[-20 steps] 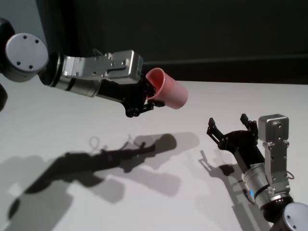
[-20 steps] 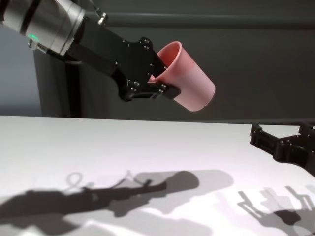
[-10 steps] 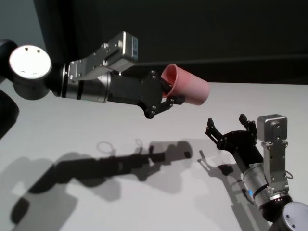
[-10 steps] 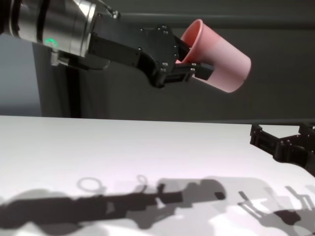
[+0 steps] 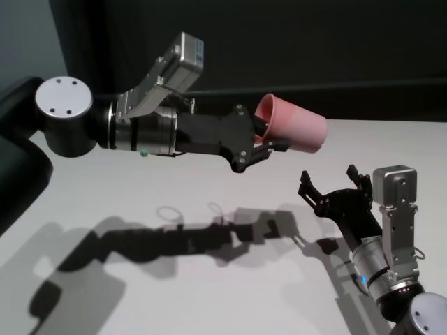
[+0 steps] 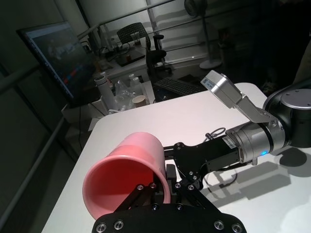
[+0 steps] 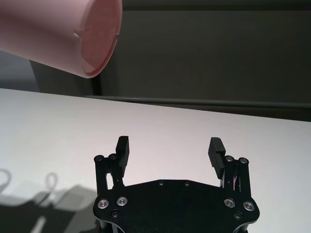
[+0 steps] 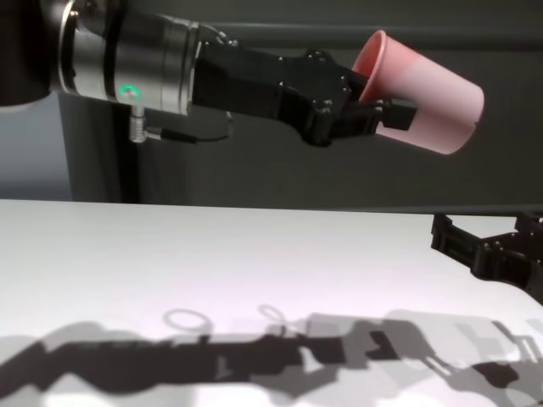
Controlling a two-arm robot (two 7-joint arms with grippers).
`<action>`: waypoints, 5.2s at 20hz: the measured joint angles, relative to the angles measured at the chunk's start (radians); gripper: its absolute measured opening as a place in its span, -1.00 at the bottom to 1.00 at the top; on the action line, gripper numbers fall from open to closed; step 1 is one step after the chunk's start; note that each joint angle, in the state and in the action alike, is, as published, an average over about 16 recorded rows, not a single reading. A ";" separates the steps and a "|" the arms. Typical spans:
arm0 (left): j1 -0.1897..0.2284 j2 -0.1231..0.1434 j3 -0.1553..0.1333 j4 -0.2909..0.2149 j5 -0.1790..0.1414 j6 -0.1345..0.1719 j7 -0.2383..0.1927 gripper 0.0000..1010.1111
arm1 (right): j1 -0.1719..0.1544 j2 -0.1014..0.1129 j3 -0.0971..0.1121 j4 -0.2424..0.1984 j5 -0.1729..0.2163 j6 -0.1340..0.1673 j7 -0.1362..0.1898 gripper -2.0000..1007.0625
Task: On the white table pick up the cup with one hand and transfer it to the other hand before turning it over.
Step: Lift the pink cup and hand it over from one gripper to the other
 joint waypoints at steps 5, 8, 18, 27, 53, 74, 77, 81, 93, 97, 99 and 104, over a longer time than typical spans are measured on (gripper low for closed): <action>0.002 -0.037 -0.019 0.048 -0.085 0.013 -0.020 -0.91 | 0.000 0.000 0.000 0.000 0.000 0.000 0.000 0.99; 0.004 -0.054 -0.031 0.071 -0.130 0.020 -0.030 -0.91 | 0.000 0.000 0.000 0.000 0.000 0.000 0.000 0.99; 0.010 -0.067 -0.049 0.112 -0.219 0.031 -0.051 -0.91 | 0.000 0.000 0.000 0.000 0.000 0.000 0.000 0.99; 0.017 -0.048 -0.053 0.115 -0.240 0.031 -0.050 -0.91 | 0.000 0.000 0.000 0.000 0.000 0.000 0.000 0.99; 0.027 -0.034 -0.060 0.105 -0.247 0.027 -0.033 -0.91 | 0.001 -0.002 0.001 0.000 0.002 0.000 0.005 0.99; 0.025 -0.035 -0.059 0.106 -0.245 0.026 -0.035 -0.91 | 0.006 -0.089 0.107 -0.007 0.180 -0.038 0.138 0.99; 0.025 -0.035 -0.059 0.106 -0.245 0.026 -0.035 -0.91 | -0.002 -0.104 0.132 -0.010 0.231 -0.045 0.162 0.99; 0.025 -0.035 -0.058 0.106 -0.244 0.026 -0.035 -0.91 | -0.010 -0.117 0.159 -0.012 0.302 -0.051 0.197 0.99; 0.024 -0.035 -0.058 0.106 -0.244 0.026 -0.035 -0.91 | 0.004 -0.116 0.188 0.006 0.494 -0.052 0.311 0.99; 0.024 -0.035 -0.058 0.106 -0.243 0.026 -0.035 -0.91 | 0.014 -0.115 0.189 0.018 0.547 -0.058 0.345 0.99; 0.024 -0.035 -0.058 0.106 -0.243 0.026 -0.035 -0.91 | 0.018 -0.115 0.190 0.024 0.572 -0.063 0.363 0.99; 0.024 -0.035 -0.058 0.106 -0.243 0.026 -0.035 -0.91 | 0.028 -0.118 0.189 0.038 0.637 -0.074 0.409 0.99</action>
